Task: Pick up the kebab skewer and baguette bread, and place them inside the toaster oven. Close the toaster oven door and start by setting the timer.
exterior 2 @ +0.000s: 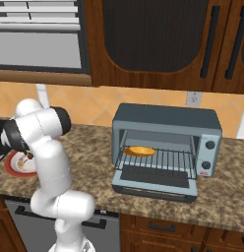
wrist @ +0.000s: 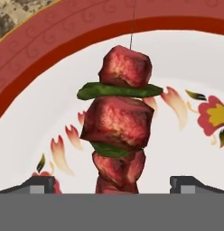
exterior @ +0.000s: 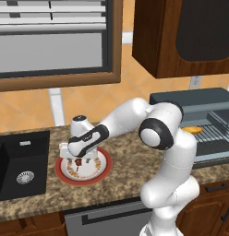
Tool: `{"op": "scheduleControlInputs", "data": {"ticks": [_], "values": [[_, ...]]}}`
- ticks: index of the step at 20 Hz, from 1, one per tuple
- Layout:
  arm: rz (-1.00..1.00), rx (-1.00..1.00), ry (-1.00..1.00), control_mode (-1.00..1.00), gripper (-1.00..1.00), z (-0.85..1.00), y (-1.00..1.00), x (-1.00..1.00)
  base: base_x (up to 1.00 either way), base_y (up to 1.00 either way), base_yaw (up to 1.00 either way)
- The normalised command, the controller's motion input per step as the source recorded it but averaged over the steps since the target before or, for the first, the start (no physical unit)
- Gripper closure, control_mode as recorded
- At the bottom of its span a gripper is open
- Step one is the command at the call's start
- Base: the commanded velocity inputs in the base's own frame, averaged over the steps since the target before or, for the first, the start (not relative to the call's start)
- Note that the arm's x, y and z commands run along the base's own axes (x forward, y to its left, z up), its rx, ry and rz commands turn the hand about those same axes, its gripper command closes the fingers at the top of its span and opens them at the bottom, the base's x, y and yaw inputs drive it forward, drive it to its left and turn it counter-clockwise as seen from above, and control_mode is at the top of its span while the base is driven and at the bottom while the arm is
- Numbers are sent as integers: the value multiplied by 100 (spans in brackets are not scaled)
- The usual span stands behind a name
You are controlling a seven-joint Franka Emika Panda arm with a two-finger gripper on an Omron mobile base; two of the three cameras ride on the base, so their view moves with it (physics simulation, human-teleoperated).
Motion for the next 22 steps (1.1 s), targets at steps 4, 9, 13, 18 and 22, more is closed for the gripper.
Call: {"op": "scheduleControlInputs", "data": {"ticks": [4,9,13,18,22], "values": [[0,0,0,-100,100,-26,4,0,0,0,0],[0,0,0,-100,100,-18,0,0,0,0,0],[0,0,0,-100,100,-35,0,0,0,0,0],[0,2,0,-100,100,-8,-3,0,0,0,0],[0,1,0,-100,100,-6,-4,0,0,0,0]]}}
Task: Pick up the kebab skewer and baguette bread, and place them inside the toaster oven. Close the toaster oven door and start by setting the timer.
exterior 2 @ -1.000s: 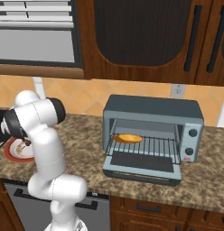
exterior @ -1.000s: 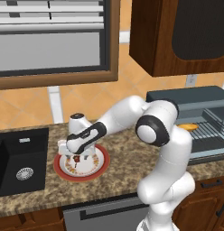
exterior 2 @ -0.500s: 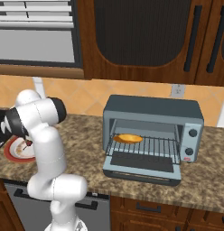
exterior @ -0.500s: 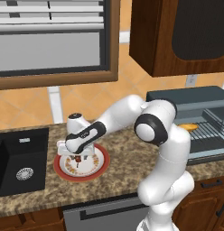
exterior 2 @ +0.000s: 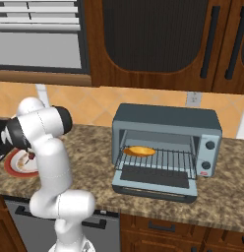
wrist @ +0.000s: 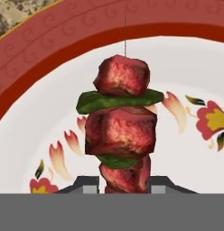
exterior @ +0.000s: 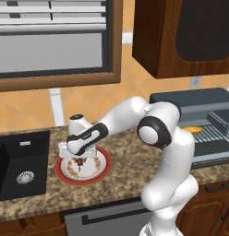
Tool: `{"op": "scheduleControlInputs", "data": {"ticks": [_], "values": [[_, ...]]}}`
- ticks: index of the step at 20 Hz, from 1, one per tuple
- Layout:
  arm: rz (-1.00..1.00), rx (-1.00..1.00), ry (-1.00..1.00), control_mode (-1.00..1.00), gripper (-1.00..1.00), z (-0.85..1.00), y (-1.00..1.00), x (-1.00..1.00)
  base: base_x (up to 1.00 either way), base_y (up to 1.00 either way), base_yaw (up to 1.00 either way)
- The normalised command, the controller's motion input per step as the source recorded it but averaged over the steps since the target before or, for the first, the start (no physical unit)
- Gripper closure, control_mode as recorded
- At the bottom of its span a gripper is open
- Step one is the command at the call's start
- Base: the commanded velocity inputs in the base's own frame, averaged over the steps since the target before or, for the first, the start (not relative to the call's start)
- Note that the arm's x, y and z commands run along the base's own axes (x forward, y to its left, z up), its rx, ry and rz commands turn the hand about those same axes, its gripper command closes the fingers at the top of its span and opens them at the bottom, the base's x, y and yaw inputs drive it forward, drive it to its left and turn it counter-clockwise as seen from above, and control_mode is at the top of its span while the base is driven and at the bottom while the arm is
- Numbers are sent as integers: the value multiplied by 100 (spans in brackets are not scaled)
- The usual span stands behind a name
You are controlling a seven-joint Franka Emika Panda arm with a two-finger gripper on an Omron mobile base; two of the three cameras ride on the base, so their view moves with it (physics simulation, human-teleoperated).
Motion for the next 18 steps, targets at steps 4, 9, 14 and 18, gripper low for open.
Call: {"op": "scheduleControlInputs", "data": {"ticks": [4,9,14,18], "values": [[-2,1,0,-100,100,-9,-2,0,0,0,0],[-8,0,0,-100,100,54,-34,-62,0,0,0],[-12,3,0,-100,100,77,-72,-99,0,0,0],[-22,7,0,-100,100,76,-97,-95,0,0,0]]}}
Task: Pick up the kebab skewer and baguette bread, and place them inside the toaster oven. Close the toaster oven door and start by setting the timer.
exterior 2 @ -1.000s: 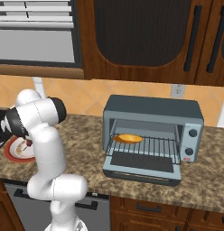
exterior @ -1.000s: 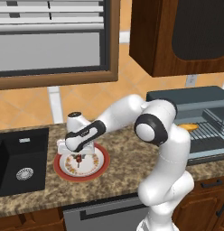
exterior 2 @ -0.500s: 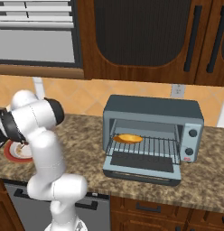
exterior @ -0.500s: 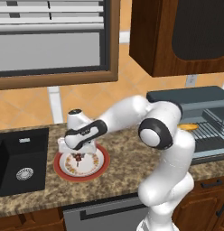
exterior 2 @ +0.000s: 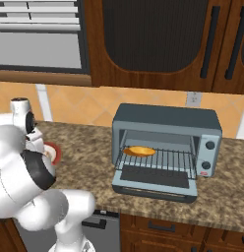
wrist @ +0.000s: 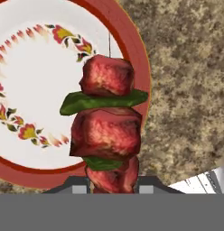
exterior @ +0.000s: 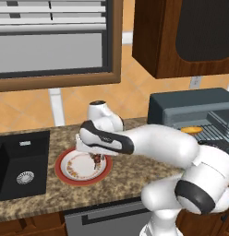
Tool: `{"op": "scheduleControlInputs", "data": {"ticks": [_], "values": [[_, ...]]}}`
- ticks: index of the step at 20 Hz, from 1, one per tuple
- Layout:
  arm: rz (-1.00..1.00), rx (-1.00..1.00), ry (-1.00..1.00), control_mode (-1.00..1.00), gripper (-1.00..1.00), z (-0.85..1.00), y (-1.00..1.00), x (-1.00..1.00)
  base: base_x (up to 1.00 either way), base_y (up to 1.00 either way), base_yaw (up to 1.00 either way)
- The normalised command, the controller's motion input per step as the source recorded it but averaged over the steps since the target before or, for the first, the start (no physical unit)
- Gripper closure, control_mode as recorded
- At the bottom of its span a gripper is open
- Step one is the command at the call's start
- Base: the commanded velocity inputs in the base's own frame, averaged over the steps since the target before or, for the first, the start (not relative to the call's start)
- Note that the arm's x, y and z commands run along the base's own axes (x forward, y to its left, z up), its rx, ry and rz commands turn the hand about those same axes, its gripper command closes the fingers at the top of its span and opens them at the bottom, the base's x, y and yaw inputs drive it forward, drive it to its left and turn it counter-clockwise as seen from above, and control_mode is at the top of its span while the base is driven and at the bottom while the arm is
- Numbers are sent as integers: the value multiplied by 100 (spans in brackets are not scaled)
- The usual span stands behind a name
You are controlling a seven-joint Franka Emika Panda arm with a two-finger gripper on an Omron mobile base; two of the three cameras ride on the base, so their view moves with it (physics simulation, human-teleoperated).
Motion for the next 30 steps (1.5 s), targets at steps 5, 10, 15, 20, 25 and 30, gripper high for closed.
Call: {"op": "scheduleControlInputs", "data": {"ticks": [5,10,15,20,25,30], "values": [[-27,7,0,-100,100,67,-100,-62,0,0,0],[-28,5,-1,-100,100,61,-100,-51,0,0,0],[-30,4,-2,-100,100,49,-99,-31,0,0,0],[-29,8,-5,-100,100,31,-86,-8,0,0,0],[-20,2,-12,-100,100,31,-87,0,0,0,0],[-23,0,-4,-100,100,30,-86,0,0,0,0]]}}
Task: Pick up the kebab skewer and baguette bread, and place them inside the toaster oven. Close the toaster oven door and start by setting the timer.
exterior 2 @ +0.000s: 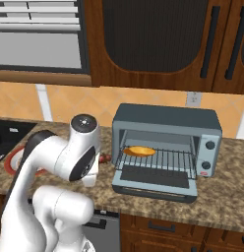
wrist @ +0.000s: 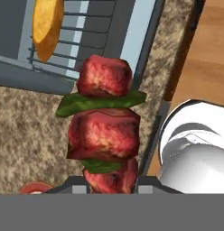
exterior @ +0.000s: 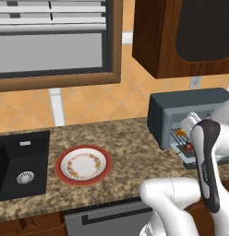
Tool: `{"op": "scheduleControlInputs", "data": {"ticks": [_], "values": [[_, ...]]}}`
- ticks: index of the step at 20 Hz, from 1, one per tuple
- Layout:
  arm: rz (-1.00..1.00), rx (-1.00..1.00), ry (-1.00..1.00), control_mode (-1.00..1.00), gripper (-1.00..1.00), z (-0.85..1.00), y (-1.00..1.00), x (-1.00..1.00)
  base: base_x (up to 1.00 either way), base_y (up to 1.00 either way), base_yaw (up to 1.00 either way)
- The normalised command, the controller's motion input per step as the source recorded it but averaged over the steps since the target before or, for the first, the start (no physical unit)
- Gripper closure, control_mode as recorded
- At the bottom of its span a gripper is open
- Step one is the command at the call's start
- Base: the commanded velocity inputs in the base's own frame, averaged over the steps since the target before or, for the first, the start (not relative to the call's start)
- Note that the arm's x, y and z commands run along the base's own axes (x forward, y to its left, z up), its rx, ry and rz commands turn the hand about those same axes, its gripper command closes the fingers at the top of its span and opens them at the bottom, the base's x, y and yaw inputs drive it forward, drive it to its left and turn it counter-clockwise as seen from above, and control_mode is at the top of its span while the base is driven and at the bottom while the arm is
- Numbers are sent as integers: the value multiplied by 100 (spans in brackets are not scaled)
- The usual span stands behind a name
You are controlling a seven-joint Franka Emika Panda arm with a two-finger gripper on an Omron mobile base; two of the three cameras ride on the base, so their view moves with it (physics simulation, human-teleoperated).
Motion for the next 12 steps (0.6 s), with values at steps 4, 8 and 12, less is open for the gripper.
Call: {"op": "scheduleControlInputs", "data": {"ticks": [4,8,12], "values": [[-23,0,0,-100,100,43,-70,0,0,0,0],[-23,0,0,-100,100,24,-64,6,0,0,0],[-15,0,-2,-100,100,-17,-39,15,0,0,0]]}}
